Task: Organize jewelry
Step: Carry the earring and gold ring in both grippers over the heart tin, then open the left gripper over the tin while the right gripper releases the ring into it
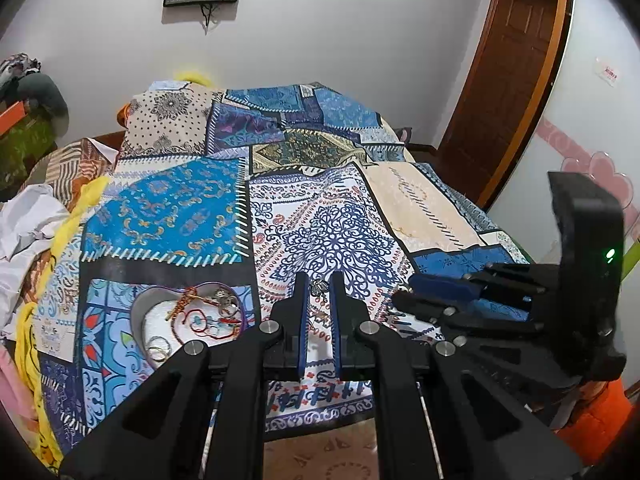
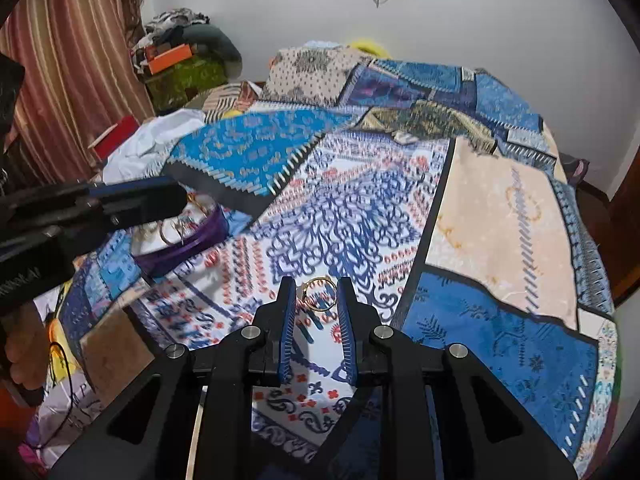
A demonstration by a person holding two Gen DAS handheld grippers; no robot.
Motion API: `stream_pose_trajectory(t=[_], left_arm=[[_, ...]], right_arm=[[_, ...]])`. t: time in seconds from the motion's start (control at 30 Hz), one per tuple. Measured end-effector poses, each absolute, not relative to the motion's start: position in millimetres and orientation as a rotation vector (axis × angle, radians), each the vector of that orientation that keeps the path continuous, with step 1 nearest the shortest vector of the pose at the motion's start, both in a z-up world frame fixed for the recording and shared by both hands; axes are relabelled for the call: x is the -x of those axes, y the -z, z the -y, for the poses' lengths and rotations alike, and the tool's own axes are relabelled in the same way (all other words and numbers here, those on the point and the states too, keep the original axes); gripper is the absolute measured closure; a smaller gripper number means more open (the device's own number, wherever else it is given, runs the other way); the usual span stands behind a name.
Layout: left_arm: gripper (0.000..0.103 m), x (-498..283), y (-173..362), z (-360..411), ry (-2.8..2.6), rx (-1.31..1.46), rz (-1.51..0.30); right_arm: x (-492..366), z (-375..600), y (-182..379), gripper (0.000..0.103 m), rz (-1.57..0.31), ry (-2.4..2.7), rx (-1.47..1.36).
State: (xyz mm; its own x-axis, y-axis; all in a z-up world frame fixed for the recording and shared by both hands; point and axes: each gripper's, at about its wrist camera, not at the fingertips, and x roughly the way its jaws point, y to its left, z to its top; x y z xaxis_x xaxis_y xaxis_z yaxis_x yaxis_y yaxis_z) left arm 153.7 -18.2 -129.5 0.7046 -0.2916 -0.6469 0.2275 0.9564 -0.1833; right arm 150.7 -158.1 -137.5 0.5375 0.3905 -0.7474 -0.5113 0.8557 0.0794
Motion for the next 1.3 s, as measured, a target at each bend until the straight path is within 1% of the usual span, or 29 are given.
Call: stream_pose_trajectory(t=[0.37, 0.63, 0.9, 1.13, 1.3], left_arm=[[0.095, -130, 111, -15, 0.257, 0.097, -0.668], [0.095, -117, 108, -48, 0.206, 0.111, -0.646], [0.095, -121, 113, -74, 0.176, 0.12, -0.65], [0.095, -140, 122, -84, 0.191, 0.151, -0.663], [0.095, -154, 138, -87, 0.208, 0.161, -0.702]], right_arm=[[-134, 137, 93, 0.084, -0.732, -0.525, 0.144], [-127, 106, 79, 0.084, -0.692, -0.567, 0.135], [-128, 72, 86, 0.084, -0.697, -0.631, 0.142], [-137, 50, 105, 0.084, -0.748, -0.668, 0.158], [-143, 38, 123, 0.084, -0.797, -0.691, 0.182]])
